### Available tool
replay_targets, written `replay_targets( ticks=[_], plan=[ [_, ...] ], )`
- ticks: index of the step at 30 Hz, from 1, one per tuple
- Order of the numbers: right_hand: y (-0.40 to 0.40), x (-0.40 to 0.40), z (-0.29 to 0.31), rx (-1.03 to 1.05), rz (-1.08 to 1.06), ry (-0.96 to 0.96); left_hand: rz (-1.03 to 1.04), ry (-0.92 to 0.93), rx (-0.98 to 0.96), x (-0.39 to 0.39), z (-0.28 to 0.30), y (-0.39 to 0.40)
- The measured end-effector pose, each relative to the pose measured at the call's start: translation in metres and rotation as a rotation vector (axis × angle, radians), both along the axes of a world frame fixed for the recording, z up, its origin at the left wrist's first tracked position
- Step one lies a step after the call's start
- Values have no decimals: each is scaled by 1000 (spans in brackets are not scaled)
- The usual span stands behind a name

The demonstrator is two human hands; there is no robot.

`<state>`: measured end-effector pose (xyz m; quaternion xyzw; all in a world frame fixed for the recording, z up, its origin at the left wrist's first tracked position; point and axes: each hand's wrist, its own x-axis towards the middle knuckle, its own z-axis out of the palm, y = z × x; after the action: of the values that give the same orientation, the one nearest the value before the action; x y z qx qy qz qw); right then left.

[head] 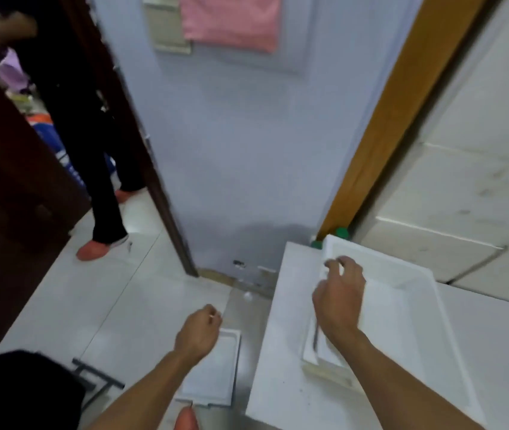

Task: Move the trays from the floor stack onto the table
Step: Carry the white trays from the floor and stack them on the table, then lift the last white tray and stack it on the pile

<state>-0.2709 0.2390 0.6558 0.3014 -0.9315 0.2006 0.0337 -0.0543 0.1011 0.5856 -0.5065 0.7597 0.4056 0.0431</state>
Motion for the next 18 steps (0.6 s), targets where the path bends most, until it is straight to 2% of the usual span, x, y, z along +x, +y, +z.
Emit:
replay_targets(
  ticks=[4,6,8,11,15,18],
  plan=[
    [-104,50,-24,55,370,29,230,-207,84,91,-56,-56],
    [-152,81,-50,182,504,-60,279,-305,125,129,-89,-78],
    [-188,112,-95,297,570,-235,254,-409,157,155,-123,-95],
    [-221,149,-204,400,497,-550,231,-439,200,174,-203,-123],
    [-220,179,-387,494,165,-968,195,-402,249,174,-344,-147],
    [-198,189,-513,539,-91,-1062,133,-358,263,175,-461,-151]
  ],
)
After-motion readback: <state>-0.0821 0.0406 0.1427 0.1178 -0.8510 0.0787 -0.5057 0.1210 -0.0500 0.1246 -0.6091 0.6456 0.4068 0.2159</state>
